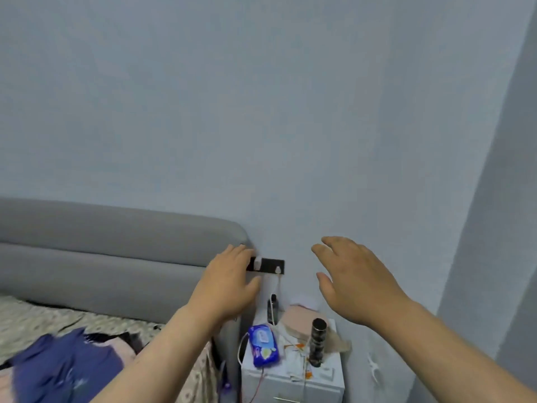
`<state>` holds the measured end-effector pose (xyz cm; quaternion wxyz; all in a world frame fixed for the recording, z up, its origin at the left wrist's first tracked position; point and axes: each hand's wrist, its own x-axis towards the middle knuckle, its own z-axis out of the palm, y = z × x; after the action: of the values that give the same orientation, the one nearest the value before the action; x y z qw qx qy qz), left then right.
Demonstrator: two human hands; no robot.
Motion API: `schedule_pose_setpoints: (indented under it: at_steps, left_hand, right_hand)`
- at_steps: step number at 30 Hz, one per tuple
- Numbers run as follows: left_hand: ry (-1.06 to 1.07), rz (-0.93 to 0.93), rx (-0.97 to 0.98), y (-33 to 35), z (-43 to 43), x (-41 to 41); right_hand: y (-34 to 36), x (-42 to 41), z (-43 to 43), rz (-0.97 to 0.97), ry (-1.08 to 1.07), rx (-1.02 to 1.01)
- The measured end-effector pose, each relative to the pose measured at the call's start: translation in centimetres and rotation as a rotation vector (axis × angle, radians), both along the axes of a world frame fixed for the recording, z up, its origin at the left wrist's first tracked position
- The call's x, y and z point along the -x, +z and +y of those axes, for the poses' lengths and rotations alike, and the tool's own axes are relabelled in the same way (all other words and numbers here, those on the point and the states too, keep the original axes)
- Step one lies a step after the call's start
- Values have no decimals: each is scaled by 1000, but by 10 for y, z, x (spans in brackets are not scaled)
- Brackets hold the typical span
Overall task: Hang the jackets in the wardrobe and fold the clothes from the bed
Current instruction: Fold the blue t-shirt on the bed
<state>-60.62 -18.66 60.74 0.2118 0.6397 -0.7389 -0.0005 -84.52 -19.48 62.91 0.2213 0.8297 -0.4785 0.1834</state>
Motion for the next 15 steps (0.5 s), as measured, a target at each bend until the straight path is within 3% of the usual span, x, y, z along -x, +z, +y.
schedule_pose_setpoints:
  at_steps: [6, 15]
  left_hand:
    - [185, 100, -24, -35, 29, -155]
    - [473, 267, -139, -94, 105, -322]
  right_hand:
    - [-17, -160, 0, 0, 173, -55]
    - [-67, -333, 5, 101, 352, -307]
